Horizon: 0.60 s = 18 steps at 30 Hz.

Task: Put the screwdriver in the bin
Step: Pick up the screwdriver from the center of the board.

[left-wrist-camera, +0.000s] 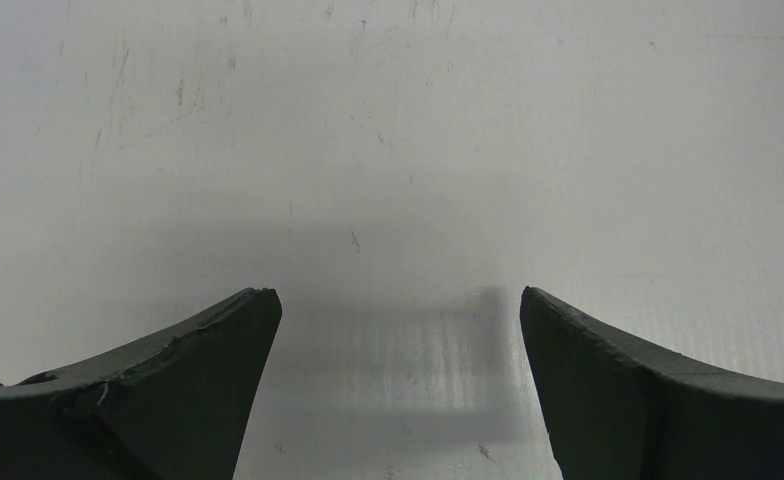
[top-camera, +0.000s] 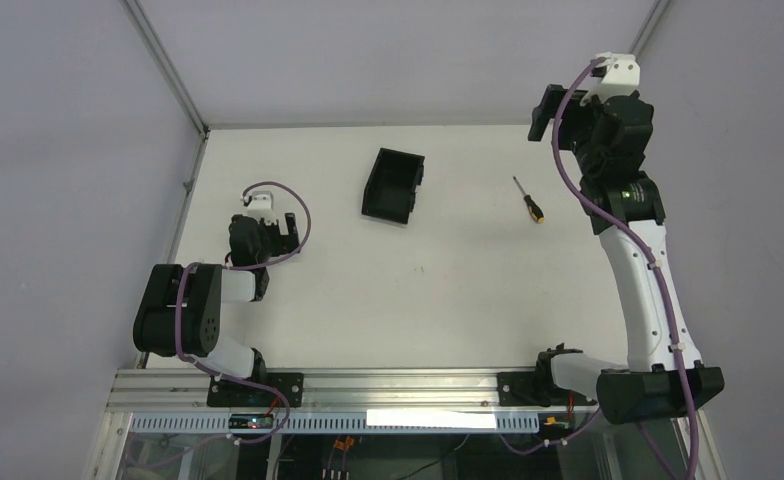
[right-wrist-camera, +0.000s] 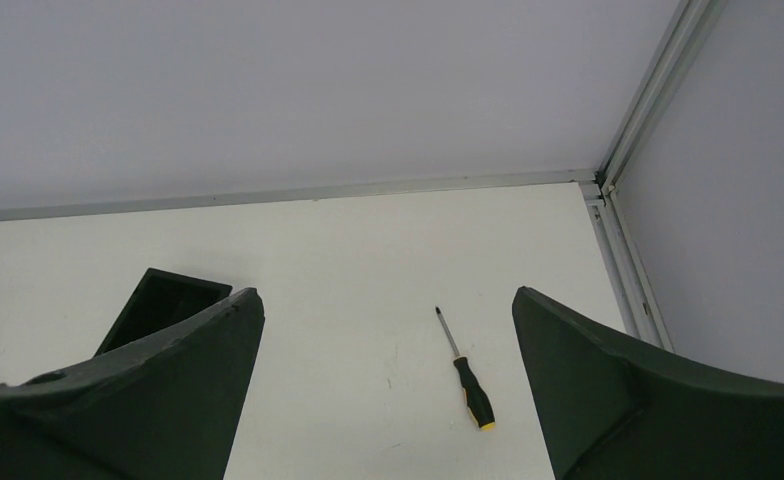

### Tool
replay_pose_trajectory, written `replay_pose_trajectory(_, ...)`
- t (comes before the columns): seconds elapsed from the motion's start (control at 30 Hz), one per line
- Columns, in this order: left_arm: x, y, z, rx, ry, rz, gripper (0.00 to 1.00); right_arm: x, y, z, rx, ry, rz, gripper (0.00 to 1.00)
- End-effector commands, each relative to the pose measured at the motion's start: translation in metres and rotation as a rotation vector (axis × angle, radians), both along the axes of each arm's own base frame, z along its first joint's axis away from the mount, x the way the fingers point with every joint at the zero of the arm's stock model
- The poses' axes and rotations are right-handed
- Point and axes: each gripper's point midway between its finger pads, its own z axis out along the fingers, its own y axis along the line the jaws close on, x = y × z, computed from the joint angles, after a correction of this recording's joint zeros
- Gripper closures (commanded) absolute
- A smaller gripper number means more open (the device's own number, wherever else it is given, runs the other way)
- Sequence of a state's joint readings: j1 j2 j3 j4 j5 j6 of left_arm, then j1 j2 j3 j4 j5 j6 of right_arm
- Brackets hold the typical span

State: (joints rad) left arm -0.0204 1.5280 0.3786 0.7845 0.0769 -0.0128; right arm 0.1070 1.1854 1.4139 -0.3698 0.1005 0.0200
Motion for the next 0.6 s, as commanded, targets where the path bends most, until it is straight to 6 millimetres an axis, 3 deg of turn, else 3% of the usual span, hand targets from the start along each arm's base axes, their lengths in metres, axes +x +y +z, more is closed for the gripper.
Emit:
replay_pose_trajectory(0.0,0.004,0.0,0.014,0.0,-0.05,0.012,0.01,-0.007,-0.007,0.027,-0.009,-0.028,-0.035,0.01)
replay_pose_trajectory(0.1,0.004,0.0,0.014,0.0,-0.049,0.013,0.01,-0.006,-0.009,0.033,-0.012,-0.027,-0.045,0.01)
replay_pose_trajectory(0.23,0.004,0.0,0.014,0.0,-0.05,0.012,0.01,0.005,-0.013,0.018,-0.055,0.059,-0.06,0.01)
replay_pose_trajectory(0.57,0.004,0.0,0.014,0.0,-0.048,0.012,0.01,0.051,-0.016,-0.066,-0.094,0.292,-0.05,0.01)
